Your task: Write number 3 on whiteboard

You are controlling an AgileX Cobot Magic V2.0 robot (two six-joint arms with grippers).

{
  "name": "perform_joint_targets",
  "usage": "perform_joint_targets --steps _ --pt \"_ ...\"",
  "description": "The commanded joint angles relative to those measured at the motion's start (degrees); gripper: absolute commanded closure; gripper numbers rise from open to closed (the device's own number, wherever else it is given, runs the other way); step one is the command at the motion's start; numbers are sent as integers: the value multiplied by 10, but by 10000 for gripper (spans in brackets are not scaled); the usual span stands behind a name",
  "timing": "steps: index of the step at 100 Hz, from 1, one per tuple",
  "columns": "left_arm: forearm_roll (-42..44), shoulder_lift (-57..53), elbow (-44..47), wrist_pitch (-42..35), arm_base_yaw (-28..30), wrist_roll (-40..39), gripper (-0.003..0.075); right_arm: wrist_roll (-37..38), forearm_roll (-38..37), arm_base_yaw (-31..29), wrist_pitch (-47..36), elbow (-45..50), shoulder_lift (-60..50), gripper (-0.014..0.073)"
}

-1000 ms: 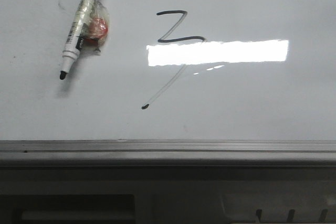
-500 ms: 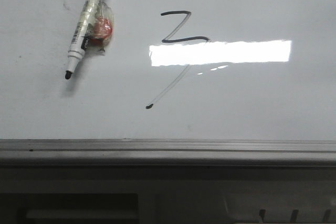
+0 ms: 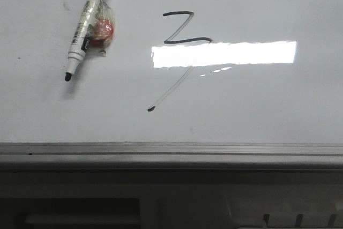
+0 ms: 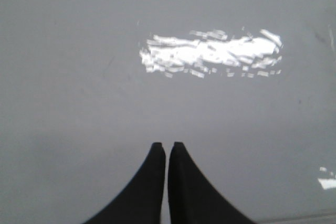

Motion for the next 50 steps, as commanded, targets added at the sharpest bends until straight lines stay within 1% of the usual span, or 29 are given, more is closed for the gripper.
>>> perform_joint_targets --steps 1,18,50 --pt "-17 -13 5 19 19 -8 741 -3 -4 -3 -40 -14 5 655" --pt "-17 -13 5 86 24 -8 741 -3 -4 -3 -40 -14 5 655" --pt "-18 -13 5 85 24 -8 741 -3 -4 -3 -40 -14 5 655"
